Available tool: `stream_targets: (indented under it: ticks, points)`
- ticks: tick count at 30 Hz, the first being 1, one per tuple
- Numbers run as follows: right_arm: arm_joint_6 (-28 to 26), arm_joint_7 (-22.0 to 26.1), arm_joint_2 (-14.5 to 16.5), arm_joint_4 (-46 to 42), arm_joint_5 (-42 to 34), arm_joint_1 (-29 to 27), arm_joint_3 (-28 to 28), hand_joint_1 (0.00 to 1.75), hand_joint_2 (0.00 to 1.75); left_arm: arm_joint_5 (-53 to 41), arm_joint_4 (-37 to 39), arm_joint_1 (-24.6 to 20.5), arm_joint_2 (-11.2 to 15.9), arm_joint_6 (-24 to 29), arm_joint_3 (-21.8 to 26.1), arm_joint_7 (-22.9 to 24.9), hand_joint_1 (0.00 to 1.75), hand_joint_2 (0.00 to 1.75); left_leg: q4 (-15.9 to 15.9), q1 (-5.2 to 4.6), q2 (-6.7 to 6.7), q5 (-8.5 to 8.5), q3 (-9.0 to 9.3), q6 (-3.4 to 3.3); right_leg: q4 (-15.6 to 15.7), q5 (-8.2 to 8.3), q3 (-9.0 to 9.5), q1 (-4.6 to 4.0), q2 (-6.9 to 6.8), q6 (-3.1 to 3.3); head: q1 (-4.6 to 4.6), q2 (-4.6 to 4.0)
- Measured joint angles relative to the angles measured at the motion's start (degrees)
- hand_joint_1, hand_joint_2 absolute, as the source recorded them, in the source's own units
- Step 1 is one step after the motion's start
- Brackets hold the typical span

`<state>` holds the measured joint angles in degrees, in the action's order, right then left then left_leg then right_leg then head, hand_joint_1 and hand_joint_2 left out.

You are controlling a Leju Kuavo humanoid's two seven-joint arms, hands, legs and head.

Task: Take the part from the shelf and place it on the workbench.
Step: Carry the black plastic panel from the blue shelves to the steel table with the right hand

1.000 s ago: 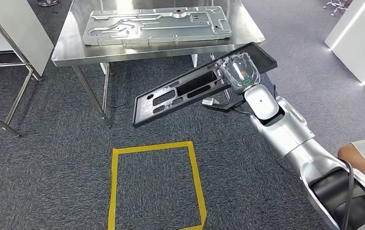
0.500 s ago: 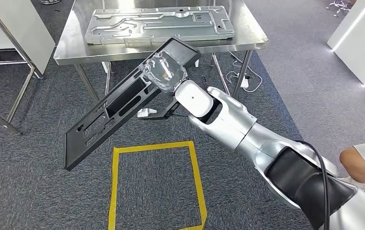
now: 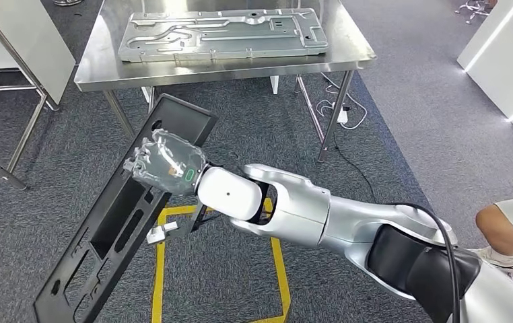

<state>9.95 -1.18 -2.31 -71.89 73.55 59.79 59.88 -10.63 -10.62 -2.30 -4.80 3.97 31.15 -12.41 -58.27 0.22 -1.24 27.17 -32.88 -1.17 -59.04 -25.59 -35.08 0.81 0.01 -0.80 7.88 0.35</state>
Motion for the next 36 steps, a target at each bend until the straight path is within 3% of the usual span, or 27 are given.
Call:
stream_targets:
  ticks: [8, 16, 34, 36]
  points:
    - [-5.84, -3.62, -1.97, -9.3, 5.83, 1.93, 3.67, 1.75, 1.75, -0.25, 0.0, 0.11, -0.15, 0.96, 1.22, 0.87, 0.0, 0.0, -0.08, -0.01, -0.04, 0.01, 0.03, 0.01, 0.02, 0.02, 0.02, 0.01, 0.06, -0.01, 0.0, 0.0]
    - [-3.9, -3.66, -5.75, -15.75, 5.78, 7.26, -0.77, 1.75, 1.75, -0.75, 0.0, 0.26, -0.34, 1.28, 2.3, 0.94, 0.0, 0.0, -0.12, -0.01, -0.06, 0.03, 0.03, -0.01, 0.03, 0.06, 0.05, 0.02, 0.05, -0.07, 0.01, 0.0]
    - [-2.2, -3.71, -10.27, -16.96, 3.71, 8.89, -4.47, 1.75, 1.75, -0.91, 0.0, 0.24, -0.68, 1.08, 3.18, 1.11, 0.0, 0.0, -0.15, -0.06, -0.05, 0.04, 0.02, -0.02, 0.04, 0.06, 0.05, -0.02, 0.07, -0.07, -0.01, 0.0]
    - [-2.21, -3.69, -10.56, -16.93, 3.71, 8.76, -4.56, 1.75, 1.75, -0.95, 0.0, 0.23, -0.7, 0.7, 3.27, 0.87, 0.0, 0.0, -0.36, -0.14, -0.05, 0.2, -0.07, -0.28, 0.19, 0.13, 0.07, 0.19, 0.06, -0.21, -0.01, 0.0]
